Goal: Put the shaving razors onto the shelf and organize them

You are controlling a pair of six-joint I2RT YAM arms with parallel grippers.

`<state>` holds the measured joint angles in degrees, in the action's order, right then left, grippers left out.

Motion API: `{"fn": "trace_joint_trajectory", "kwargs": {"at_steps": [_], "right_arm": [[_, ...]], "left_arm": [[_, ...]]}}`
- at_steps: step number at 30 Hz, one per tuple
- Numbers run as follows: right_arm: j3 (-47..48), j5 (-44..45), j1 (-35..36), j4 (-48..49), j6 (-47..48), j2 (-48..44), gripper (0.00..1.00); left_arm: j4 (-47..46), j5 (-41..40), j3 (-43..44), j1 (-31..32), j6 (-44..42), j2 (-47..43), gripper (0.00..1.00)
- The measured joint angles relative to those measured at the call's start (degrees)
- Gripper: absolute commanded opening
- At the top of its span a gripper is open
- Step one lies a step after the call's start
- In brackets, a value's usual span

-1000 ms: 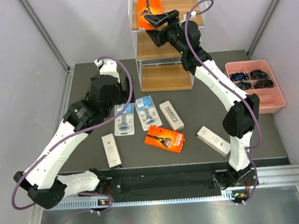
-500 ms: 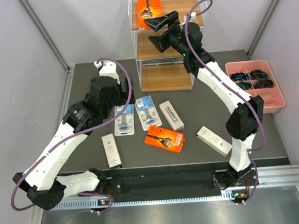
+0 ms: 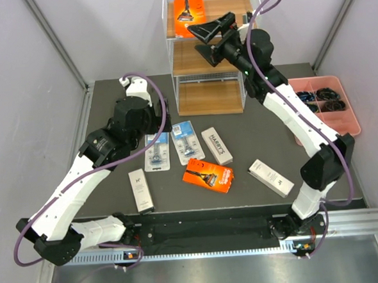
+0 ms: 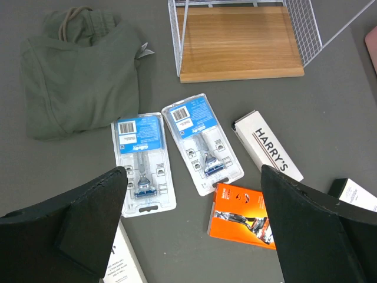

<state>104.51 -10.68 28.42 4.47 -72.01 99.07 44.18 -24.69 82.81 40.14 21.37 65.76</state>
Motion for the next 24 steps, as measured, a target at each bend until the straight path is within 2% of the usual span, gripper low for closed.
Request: {"fn": "trace_joint_trajectory", "kwargs": {"at_steps": [9, 19, 24], "right_arm": [[-14.82, -0.39, -0.07, -4.94, 9.25, -14.6, 0.99], [-31.54, -0.26, -0.04, -18.49, 22.91, -30.29, 0.99], [-41.68, -0.37, -0.04, -23.89, 26.53, -37.24, 0.99]], "left_arm": [[-0.7, 2.75, -1.53, 0.0, 1.73, -0.02, 0.99], [-0.98, 6.05, -6.19, 0.0, 5.18, -0.42, 0.99], [-2.29, 8.79, -10.67, 0.0, 7.87, -0.79, 0.99]]}}
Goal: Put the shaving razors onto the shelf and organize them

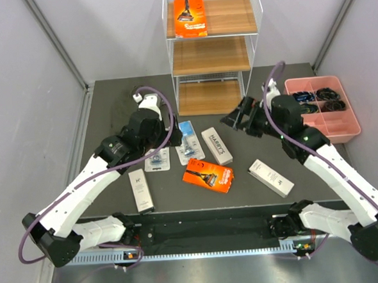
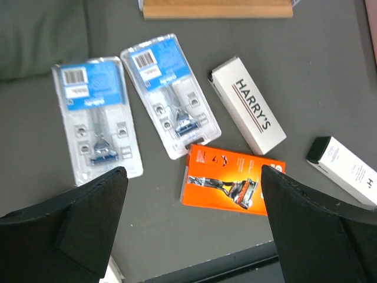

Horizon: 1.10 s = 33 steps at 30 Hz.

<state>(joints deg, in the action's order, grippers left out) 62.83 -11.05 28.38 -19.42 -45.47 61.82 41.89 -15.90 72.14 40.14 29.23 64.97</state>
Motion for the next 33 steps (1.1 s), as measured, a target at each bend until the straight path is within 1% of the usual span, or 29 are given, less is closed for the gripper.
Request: {"fn": "trace_joint_trajectory", "kwargs": {"at_steps": [4, 9, 13, 17, 22, 25, 26, 27, 29, 30, 33], "right_arm": [[-8.7, 0.33, 0.0, -4.09, 0.59, -6.01, 0.98], [-17.68, 0.39, 0.0, -6.38, 0.39, -12.28, 0.98], [-22.62, 0.46, 0.0, -8.68, 0.35, -16.26, 0.98], [-24.74, 0.17, 0.0, -11.02, 0.31, -19.37, 0.95], [-25.51, -1.57, 0.0, -11.37, -0.31, -20.39, 0.91], [-27.56, -3.13, 0.0, -10.23, -1.27, -19.98, 0.87], [-28.44, -3.67, 0.0, -9.75, -1.66, -19.47, 0.86], [-29.73, -4.31, 0.0, -9.05, -2.23, -18.67, 0.82], [-31.74, -5.01, 0.0, -8.26, -3.02, -17.29, 0.81], [-33.0, -5.42, 0.0, -7.61, -3.58, -16.52, 0.78], [-36.35, -6.54, 0.0, -5.81, -4.98, -14.49, 0.75]], "left_arm": [[-2.08, 2.75, -4.79, 0.0, 2.58, 0.02, 0.99], [-4.46, 6.01, -9.73, 0.0, 5.81, 0.0, 0.99], [-6.99, 8.68, -12.92, 0.0, 8.35, 0.0, 0.99], [-8.79, 10.64, -15.04, 0.0, 10.27, 0.02, 0.99], [-10.93, 12.52, -16.63, 0.0, 12.24, 0.0, 0.99], [-12.0, 13.53, -17.64, 0.0, 13.14, 0.0, 0.99], [-12.2, 13.66, -17.97, 0.0, 13.38, 0.0, 0.99], [-12.41, 14.05, -18.49, 0.0, 13.9, 0.0, 0.99], [-12.57, 14.27, -18.88, 0.0, 14.23, 0.0, 0.99], [-12.81, 14.58, -19.15, 0.0, 14.4, 0.0, 0.99], [-13.49, 15.1, -19.93, 0.0, 15.04, 0.0, 0.99]]}}
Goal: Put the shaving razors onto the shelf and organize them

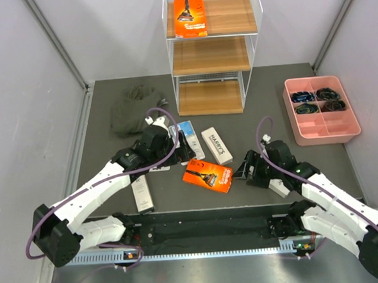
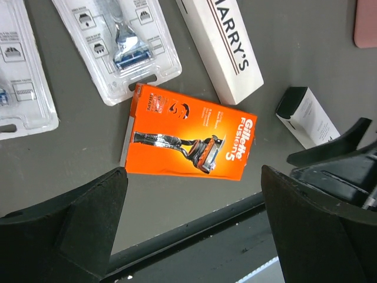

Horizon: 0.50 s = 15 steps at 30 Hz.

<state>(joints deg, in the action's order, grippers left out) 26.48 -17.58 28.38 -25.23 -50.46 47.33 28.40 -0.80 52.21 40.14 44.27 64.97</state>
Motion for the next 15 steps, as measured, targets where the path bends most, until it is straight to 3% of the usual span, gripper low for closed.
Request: {"fn": "trace_joint_trajectory", "kwargs": {"at_steps": [15], "right_arm": [[-7.08, -3.63, 0.76, 18.03, -6.36, 14.62, 0.53]], "left_arm": [[-1.81, 4.52, -3.43, 0.0, 2.32, 0.0, 0.99]]}}
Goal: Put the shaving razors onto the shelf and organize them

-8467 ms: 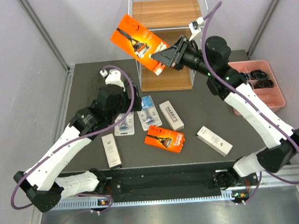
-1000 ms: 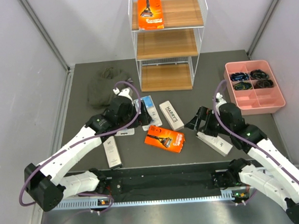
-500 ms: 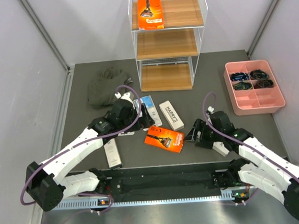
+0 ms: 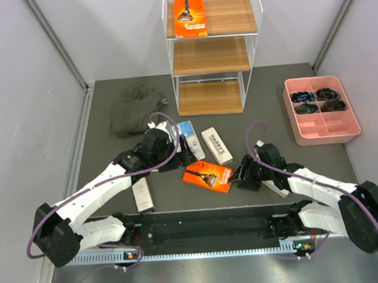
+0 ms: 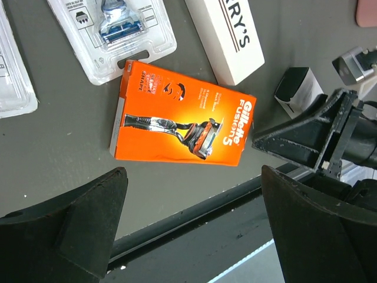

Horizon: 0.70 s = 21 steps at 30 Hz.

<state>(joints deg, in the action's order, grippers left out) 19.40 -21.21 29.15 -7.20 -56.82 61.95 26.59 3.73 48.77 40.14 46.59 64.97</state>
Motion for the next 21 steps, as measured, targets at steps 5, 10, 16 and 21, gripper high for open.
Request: {"fn": "trace_joint_trajectory", "kwargs": {"at_steps": [5, 10, 16, 21], "right_arm": [[0.13, -0.2, 0.15, 6.4, -1.36, 6.1, 0.41], [1.01, -1.6, 1.25, 11.06, -2.12, 12.07, 0.19], [1.03, -2.12, 2.69, 15.12, -3.87, 14.49, 0.0], [-0.94, -0.5, 3.21, 15.63, -4.94, 11.43, 0.0]], "left_arm": [[-0.09, 0.28, -0.92, 0.0, 0.07, -0.46, 0.99], [-0.09, 0.52, -1.64, 0.0, 0.26, -0.85, 0.99], [-0.09, 0.57, -1.64, 0.0, 0.24, -0.85, 0.99], [-0.09, 0.59, -1.64, 0.0, 0.26, -0.85, 0.99]]}}
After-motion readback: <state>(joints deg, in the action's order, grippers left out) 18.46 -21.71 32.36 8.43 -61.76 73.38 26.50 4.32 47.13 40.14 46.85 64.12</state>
